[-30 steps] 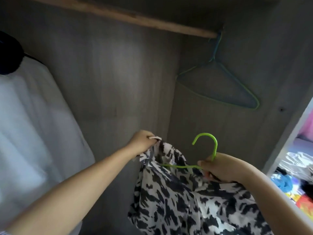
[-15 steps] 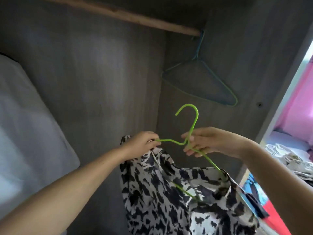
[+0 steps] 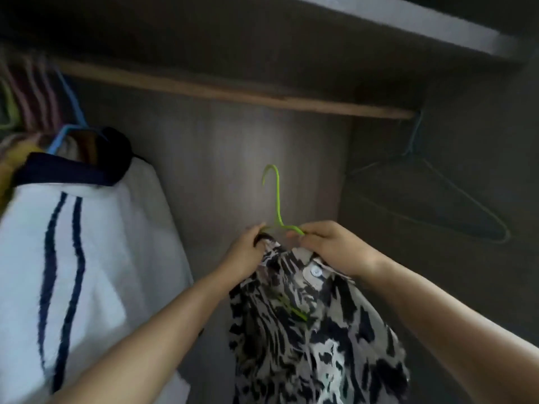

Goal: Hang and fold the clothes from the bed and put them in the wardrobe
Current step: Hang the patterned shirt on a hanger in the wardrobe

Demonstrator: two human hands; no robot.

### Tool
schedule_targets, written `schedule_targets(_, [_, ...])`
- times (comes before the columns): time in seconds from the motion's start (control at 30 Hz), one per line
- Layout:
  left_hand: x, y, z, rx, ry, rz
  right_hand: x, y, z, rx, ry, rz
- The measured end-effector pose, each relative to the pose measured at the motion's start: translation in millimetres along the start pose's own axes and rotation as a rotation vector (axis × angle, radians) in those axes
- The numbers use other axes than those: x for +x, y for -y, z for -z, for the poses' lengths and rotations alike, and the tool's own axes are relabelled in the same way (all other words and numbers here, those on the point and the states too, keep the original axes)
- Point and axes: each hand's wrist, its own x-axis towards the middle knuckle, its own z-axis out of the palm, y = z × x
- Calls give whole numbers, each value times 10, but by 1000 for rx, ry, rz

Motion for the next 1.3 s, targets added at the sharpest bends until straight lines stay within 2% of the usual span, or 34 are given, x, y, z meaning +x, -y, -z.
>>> schedule_targets(0.13, [-540,-340,576,-147,-163,-37,631,569,-226,213,-81,33])
schedule_targets(0.2, [-840,-557,804,-194,-146,-62,895,896,-368,264,-101,96])
schedule_targets(0.27, [-1023,-685,998,-171,-132,-49,1129,1232,-530,269,-123,152])
schedule_targets(0.4, [-1089,-823,1389,-1,-216,24,1422,1769,-934,233,-80,319])
schedule_targets(0.47, [-1126,-855,1559,207,-252,77,1526,1913,-1115,247,-57,342])
schedule_targets(0.6, [-1241,-707,1839,1058,-494,108,1733,2010,-1416,227,-21,311])
schedule_targets(0.63, [-1293,-661,1877,1184,-513,115,1754,2011,-1489,209,-1,312])
schedule_targets(0.8, [-1452,-556,1966,1415,-476,207,1787,1970,-1680,337,113,306])
schedule_targets(0.9, [-1488,-631,1944,1461,-479,238,1758,1860,-1579,464,194,252])
schedule_targets(0.97, [-1493,-700,1889,1460,-520,179,1698,1660,-1465,471,167,225])
schedule_targets(1.07, [-1403,-760,1659,1333,-594,-90,1519,1160,-1208,299,-30,201])
schedule_targets(1.13, [-1249,-799,1393,1244,-567,-256,1277,764,-977,194,-135,184])
schedule_targets(1.3, [-848,-825,367,961,-365,-407,227,-243,-252,-244,-384,62])
